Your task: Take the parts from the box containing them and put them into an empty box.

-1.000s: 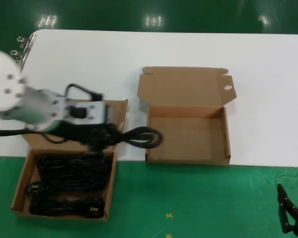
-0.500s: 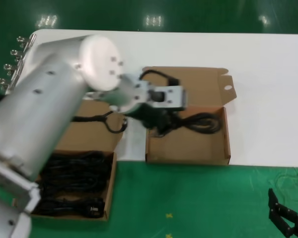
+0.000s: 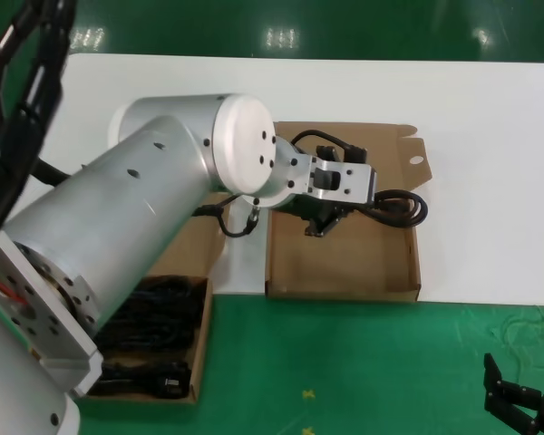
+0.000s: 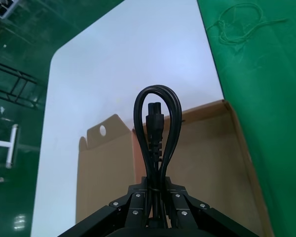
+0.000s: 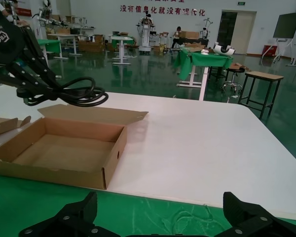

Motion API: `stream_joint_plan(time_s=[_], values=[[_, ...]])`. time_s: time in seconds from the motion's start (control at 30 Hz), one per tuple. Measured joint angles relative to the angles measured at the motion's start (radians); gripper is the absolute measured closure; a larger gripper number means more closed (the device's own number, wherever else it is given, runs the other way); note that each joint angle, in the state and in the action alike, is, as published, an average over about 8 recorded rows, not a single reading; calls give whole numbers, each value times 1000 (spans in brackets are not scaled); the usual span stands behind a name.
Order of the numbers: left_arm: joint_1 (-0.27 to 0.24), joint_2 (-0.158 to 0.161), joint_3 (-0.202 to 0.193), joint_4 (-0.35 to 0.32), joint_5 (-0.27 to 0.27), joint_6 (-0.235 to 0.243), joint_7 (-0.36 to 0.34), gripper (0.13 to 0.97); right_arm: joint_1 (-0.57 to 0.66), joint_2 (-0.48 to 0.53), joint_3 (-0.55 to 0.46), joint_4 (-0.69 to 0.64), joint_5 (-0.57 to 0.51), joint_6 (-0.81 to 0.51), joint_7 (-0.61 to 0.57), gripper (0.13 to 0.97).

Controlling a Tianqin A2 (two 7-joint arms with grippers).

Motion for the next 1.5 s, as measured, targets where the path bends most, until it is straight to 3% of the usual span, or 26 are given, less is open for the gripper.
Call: stream_joint_plan(time_s=[0.2,0.5,0.8,1.03,1.17,1.23,1.3,1.5], values=[[12,2,13,-4,0,-32,11,883,0,0,0,0,0,0,0,198],[19,2,16,17,-7,-25,31,834,0,0,0,0,0,0,0,146],[38,-5,-7,25,-161,-52,140,715,0,0,0,0,0,0,0,129],[58,-11,-26,10,-185,-62,156,580,0,0,0,0,0,0,0,129],[100,-18,-56,-21,-192,-80,151,478,0,0,0,0,0,0,0,129],[130,-24,-78,-44,-198,-94,147,478,0,0,0,0,0,0,0,129],[165,-31,-103,-70,-204,-109,142,478,0,0,0,0,0,0,0,129],[282,-52,-187,-158,-225,-161,127,339,0,0,0,0,0,0,0,129]])
